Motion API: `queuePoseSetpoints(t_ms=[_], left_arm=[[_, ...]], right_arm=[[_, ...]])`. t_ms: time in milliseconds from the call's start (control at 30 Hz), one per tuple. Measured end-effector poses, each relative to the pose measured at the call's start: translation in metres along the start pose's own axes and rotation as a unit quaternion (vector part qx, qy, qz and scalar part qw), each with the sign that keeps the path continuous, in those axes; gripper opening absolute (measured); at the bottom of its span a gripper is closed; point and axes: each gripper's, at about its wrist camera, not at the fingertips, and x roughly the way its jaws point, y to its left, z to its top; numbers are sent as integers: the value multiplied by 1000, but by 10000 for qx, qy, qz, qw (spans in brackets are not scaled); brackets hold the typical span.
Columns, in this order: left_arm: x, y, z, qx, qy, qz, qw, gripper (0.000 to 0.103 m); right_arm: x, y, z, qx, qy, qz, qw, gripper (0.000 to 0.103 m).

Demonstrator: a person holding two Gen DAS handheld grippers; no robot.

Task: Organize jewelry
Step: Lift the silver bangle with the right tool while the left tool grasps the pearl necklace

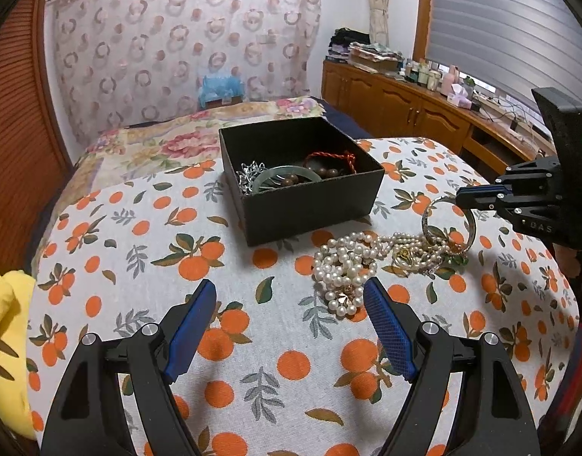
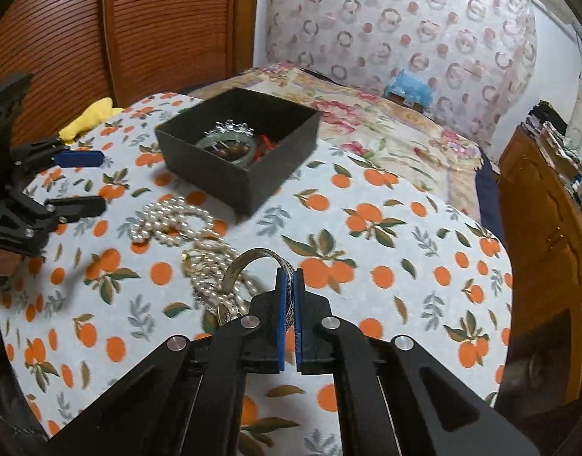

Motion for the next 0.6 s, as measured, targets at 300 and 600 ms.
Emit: queuePoseSetpoints(t_ms=[300, 600], left_arm=[[0, -2, 1, 24, 14, 4, 10000, 76], [1, -9, 2, 77, 21, -3, 10000, 77]], right_arm=[[-20, -8, -6, -65, -195, -152, 9997, 4], [-14, -20, -16, -443, 154, -530, 9975, 4]])
